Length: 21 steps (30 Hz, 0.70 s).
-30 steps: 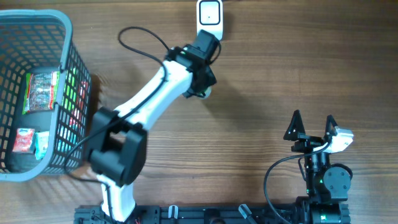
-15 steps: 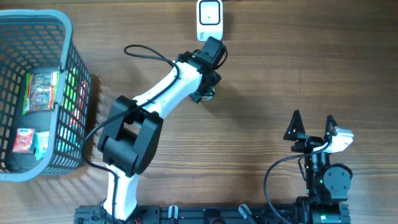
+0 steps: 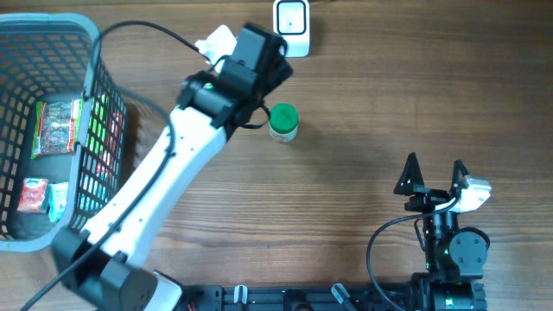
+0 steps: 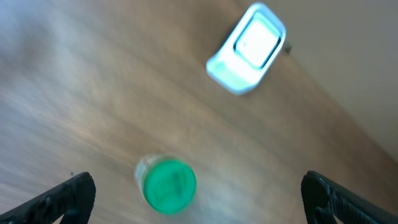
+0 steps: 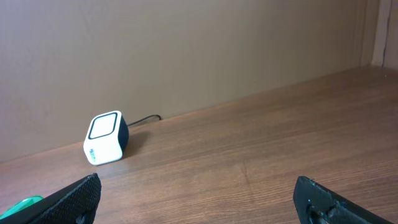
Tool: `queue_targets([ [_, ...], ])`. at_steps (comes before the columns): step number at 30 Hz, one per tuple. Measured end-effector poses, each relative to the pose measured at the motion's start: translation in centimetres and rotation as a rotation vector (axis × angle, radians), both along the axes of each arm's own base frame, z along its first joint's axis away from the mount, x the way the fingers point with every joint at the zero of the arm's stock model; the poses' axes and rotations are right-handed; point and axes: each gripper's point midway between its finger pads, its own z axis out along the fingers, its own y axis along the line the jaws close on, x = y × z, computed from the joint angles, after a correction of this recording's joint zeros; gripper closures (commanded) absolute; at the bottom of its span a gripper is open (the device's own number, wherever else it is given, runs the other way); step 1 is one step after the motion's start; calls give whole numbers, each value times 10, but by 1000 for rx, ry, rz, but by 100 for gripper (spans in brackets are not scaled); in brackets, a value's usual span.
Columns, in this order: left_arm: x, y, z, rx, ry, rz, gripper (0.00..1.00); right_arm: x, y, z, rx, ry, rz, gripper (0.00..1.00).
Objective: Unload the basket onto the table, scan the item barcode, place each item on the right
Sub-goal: 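Carry the jar past the scanner and set it on the table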
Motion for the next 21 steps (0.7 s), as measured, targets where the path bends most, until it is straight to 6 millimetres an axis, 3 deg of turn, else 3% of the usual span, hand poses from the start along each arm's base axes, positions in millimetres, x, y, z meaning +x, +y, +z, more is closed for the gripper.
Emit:
queue_targets([
  [2,-4,30,25,88,-64,41,0,0,0,0,0,0,0,0],
  [7,-17,93,30,308,-38,170,0,0,0,0,0,0,0,0],
  [9,-20,116,34,334,-29,222,0,0,0,0,0,0,0,0],
  [13,-32,160,62,317,-77,335,0,0,0,0,0,0,0,0],
  [18,-68,222,107,278,-171,503,0,0,0,0,0,0,0,0],
  [21,-104,254,142,241,-273,609,0,0,0,0,0,0,0,0],
])
